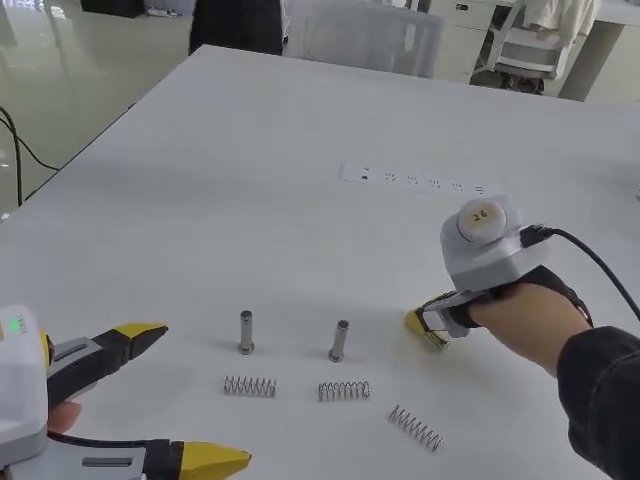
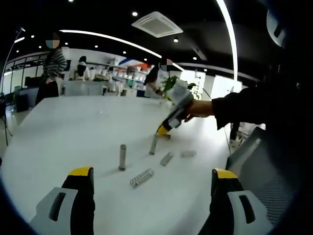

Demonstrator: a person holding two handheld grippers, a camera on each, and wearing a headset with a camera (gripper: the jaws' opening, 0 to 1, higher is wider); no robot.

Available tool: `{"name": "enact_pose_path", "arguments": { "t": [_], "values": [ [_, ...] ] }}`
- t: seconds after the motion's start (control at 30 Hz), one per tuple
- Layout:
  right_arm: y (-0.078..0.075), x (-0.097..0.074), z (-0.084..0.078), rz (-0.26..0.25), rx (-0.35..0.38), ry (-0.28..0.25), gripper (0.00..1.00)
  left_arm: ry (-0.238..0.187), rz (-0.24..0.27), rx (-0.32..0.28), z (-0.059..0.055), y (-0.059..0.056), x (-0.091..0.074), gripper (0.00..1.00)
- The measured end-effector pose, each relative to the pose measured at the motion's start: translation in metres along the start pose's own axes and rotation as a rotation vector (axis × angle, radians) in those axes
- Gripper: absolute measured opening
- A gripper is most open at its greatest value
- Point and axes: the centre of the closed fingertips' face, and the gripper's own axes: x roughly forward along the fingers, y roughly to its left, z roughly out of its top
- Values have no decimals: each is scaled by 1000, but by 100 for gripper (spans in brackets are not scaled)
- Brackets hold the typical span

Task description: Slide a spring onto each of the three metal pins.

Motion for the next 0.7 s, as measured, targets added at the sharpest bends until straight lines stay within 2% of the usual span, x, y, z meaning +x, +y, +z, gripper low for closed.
{"name": "enact_pose_path", "arguments": {
  "t": [0.37, 0.7],
  "values": [
    [7, -29, 4, -9, 0, -72, 5, -1, -10, 15, 2, -5, 1, 96],
    [13, -44, 0, -17, -6, -108, 5, -4, -19, 26, 5, -9, 3, 96]
  ]
}}
